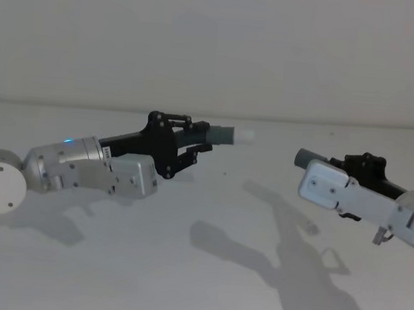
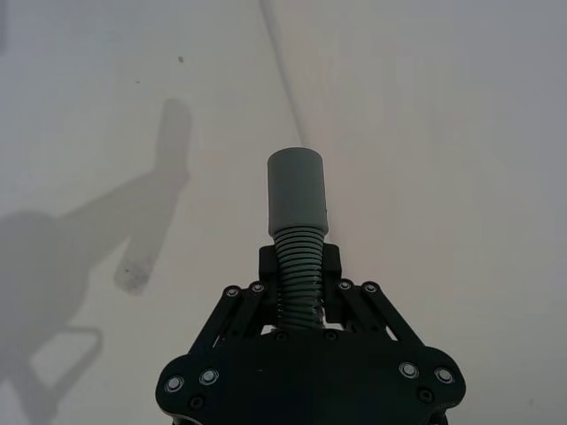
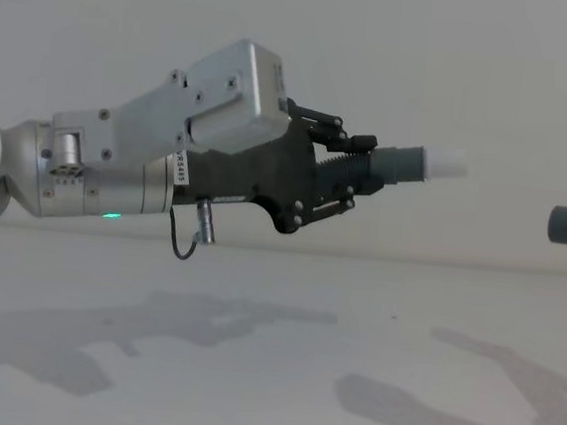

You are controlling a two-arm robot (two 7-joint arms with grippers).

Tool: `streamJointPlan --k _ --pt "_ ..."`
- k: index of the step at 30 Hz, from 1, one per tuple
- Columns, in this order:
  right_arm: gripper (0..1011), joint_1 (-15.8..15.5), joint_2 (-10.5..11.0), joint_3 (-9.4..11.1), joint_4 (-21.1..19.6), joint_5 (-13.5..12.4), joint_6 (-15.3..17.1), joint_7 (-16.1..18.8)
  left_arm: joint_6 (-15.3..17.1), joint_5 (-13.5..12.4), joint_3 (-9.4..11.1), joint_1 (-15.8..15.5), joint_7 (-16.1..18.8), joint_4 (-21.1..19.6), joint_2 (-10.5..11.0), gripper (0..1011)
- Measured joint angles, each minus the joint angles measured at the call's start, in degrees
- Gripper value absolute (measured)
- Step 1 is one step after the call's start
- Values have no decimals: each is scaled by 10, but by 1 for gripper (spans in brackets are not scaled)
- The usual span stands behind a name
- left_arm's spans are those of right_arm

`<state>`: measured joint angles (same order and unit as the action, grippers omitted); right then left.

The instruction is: Use both hands to pick up one end of the pipe from the table, align the ends, and insert them.

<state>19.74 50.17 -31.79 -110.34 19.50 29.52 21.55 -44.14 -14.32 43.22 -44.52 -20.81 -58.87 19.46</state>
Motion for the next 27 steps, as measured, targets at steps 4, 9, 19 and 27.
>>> streamJointPlan --k 4,9,19,27 --pt "244 1 4 6 -7 -4 0 9 -12 -8 1 -1 0 4 -1 304" --pt "244 5 5 8 -15 -9 -1 22 -23 -18 1 -2 2 6 -2 304" --pt "244 11 4 7 -40 -11 -4 43 -46 -31 2 -5 5 12 -5 304" --pt "244 14 1 2 -59 -4 4 59 -57 -36 2 -6 6 15 -6 304"
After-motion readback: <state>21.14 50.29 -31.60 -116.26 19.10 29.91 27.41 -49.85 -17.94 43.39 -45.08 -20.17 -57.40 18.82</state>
